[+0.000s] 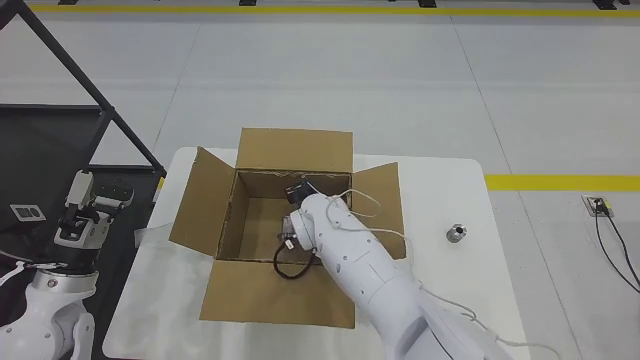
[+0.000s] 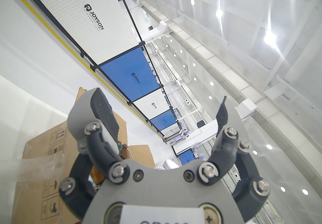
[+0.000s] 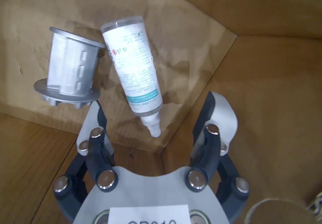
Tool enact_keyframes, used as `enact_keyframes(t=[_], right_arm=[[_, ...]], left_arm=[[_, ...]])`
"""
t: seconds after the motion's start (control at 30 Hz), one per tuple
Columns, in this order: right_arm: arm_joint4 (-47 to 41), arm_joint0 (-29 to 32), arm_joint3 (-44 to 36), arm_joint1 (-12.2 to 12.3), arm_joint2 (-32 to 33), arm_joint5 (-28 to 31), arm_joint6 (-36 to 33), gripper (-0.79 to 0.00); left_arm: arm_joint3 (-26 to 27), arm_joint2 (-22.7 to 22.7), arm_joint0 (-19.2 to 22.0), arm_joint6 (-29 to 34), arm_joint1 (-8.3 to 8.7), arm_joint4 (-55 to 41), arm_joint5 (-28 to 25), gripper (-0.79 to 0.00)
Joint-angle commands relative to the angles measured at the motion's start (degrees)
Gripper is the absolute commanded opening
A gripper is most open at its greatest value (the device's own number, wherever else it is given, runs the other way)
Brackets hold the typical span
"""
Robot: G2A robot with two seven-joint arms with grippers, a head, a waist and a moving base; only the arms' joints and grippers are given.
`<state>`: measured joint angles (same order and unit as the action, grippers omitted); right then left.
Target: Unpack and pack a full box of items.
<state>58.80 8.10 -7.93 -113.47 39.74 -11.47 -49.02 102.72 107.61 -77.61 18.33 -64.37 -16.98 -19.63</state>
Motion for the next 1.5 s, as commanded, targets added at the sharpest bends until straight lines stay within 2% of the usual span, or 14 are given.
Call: enact_keyframes(t=[0.0,0.37,0.53,0.87,0.93,1.0,1.17,1.2,1.4,1.47], right_arm=[[-0.7,-0.3,0.5,0.4,0.5,0.4,0.3,0.000],[-0.9,-0.3,0.5,0.5,0.7,0.0,0.9,0.000],[1.5,2.1,-0.6,1.2,-0.2,4.1,6.1,0.000],[3.1,3.6,-0.7,2.7,-0.2,10.3,9.0,0.000],[3.0,3.7,-0.8,3.0,0.0,11.8,9.2,-0.135],[2.8,3.9,-1.2,3.2,0.2,13.1,9.2,-0.394],[2.9,4.4,-2.0,3.5,0.3,14.3,9.0,-0.570],[3.0,4.5,-2.1,3.6,0.4,14.4,8.9,-0.631],[2.6,4.7,-2.8,4.0,0.9,15.2,9.5,-0.785],[2.4,4.7,-3.1,4.3,1.2,15.7,10.4,-0.785]], left_arm=[[0.0,0.0,0.0,0.0,0.00,0.0,0.0,0.000],[0.0,0.0,0.0,0.0,0.00,0.0,0.0,0.000],[0.0,0.0,0.0,0.0,0.00,0.0,0.0,0.000],[0.0,0.0,0.0,0.0,0.00,0.0,0.0,0.000],[0.0,0.0,0.0,0.0,0.00,0.0,0.0,0.000],[0.0,0.0,0.0,0.0,0.00,0.0,0.0,0.000],[0.0,0.0,0.0,0.0,0.00,0.0,0.0,0.000],[0.0,0.0,0.0,0.0,0.00,0.0,0.0,0.000],[0.0,0.0,0.0,0.0,0.00,0.0,0.0,0.000],[0.0,0.0,0.0,0.0,0.00,0.0,0.0,0.000]])
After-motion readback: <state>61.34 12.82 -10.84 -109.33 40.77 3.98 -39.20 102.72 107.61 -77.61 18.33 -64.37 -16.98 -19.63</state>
